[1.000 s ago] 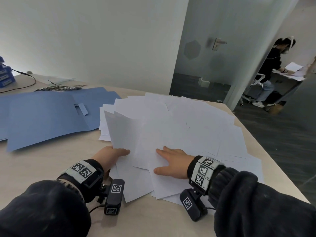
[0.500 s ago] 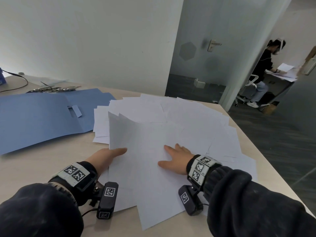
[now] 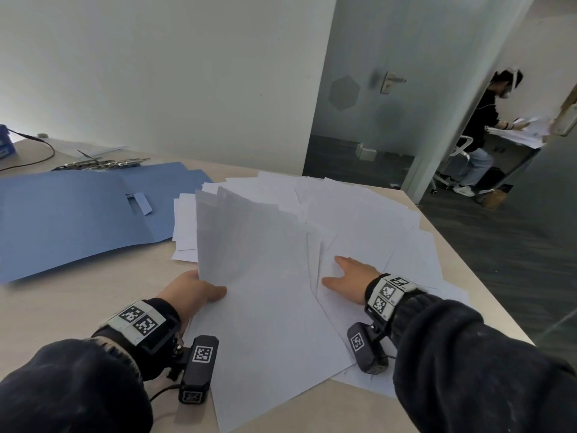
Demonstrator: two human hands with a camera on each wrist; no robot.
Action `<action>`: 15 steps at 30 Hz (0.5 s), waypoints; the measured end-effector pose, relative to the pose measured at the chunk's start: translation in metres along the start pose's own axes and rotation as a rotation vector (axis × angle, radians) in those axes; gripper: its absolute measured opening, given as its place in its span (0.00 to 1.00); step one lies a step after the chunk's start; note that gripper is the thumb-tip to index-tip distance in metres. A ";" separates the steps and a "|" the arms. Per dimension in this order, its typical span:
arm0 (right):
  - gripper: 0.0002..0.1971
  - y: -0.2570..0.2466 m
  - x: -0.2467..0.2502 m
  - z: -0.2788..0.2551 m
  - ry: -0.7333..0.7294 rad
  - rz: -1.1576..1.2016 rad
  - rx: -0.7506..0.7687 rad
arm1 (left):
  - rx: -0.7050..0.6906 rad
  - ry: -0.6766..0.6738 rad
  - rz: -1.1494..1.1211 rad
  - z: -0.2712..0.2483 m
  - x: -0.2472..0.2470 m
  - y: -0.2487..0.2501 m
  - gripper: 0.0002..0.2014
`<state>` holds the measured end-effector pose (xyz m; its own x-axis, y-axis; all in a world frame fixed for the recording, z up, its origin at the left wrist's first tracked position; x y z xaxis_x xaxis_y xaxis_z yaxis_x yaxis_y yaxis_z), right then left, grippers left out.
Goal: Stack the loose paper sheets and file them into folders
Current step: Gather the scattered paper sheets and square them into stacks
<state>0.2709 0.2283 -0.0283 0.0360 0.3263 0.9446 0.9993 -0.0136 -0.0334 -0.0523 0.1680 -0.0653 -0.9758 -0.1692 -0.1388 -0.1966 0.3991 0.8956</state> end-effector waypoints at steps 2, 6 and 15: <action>0.41 0.005 -0.001 -0.001 0.011 0.136 0.002 | -0.001 -0.009 -0.056 -0.002 0.001 -0.001 0.12; 0.37 -0.011 0.014 -0.014 0.082 0.555 0.043 | -0.015 -0.042 -0.153 -0.007 0.002 -0.001 0.12; 0.14 -0.055 0.006 -0.033 0.041 1.205 0.179 | -0.216 -0.062 -0.110 -0.024 -0.009 0.029 0.17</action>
<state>0.2163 0.1996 -0.0099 0.9438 0.1641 0.2869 0.3120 -0.1556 -0.9373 -0.0468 0.1592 -0.0283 -0.9551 -0.1426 -0.2598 -0.2830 0.1784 0.9424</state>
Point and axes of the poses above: each hand's wrist, its own z-axis towards the middle knuckle, its own x-axis out of the back of the hand, y = z × x, the point moved 9 cm from there along z, towards the middle knuckle, and after that the axes turned 11 degrees about -z, right-handed, at the moved point
